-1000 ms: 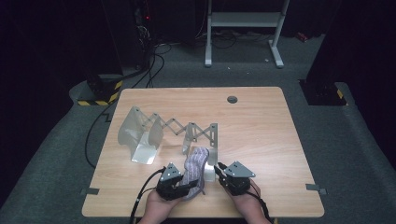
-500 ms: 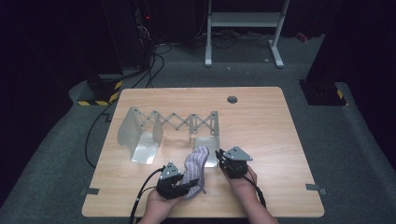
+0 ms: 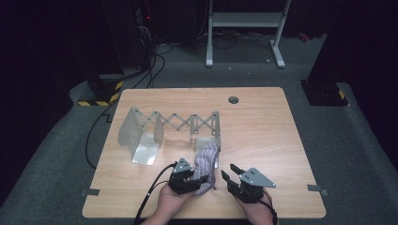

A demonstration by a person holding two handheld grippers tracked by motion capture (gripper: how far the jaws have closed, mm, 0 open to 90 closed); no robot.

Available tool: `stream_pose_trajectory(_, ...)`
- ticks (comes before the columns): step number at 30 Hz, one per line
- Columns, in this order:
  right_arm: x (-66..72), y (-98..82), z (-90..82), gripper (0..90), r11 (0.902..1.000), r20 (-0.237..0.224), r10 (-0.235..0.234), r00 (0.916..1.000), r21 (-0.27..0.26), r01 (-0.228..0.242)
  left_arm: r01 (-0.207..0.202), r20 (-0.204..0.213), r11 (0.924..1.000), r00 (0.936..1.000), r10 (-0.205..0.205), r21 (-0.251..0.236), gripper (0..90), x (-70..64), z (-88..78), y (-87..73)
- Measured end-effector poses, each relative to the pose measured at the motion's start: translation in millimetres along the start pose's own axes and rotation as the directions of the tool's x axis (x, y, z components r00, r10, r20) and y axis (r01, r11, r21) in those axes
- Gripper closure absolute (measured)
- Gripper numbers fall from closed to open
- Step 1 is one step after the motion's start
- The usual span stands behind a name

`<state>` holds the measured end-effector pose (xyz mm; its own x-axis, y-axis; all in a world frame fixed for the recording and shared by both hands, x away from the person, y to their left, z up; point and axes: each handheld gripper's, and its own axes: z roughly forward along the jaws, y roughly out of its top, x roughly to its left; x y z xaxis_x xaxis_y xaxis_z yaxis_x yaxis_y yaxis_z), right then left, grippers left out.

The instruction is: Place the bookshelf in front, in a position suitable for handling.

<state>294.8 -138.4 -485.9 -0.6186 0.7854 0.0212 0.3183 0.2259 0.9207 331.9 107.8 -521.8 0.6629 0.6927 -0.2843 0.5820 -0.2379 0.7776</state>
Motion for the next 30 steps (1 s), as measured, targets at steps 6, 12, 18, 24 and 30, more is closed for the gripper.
stream_pose_trajectory(6,14.3,-0.7,14.7,57.7,0.9986,-0.031,-0.045,0.9985,0.024,0.046,-0.013,0.012,0.9999,0.9998,0.013,0.010,56.3,-3.9,1.1,-1.9)
stream_pose_trajectory(12,16.0,-6.8,34.3,60.3,0.9927,0.017,-0.075,0.9971,0.096,0.073,-0.028,0.032,0.9995,0.9991,0.027,0.017,49.9,-7.4,-4.6,-7.1)
stream_pose_trajectory(18,14.0,-13.0,43.1,59.9,0.9883,0.016,-0.068,0.9975,0.138,0.066,-0.055,0.039,0.9983,0.9978,0.054,0.018,35.1,-8.1,-17.6,-8.7)
stream_pose_trajectory(24,11.1,-15.6,44.3,58.8,0.9849,0.033,-0.079,0.9963,0.157,0.073,-0.032,0.057,0.9992,0.9978,0.033,-0.022,33.6,-4.9,-31.7,-7.2)
stream_pose_trajectory(30,6.9,-16.8,44.4,55.9,0.9846,0.045,-0.064,0.9969,0.166,0.055,-0.015,0.048,0.9947,0.9986,0.020,-0.101,36.5,2.9,-46.4,-5.9)
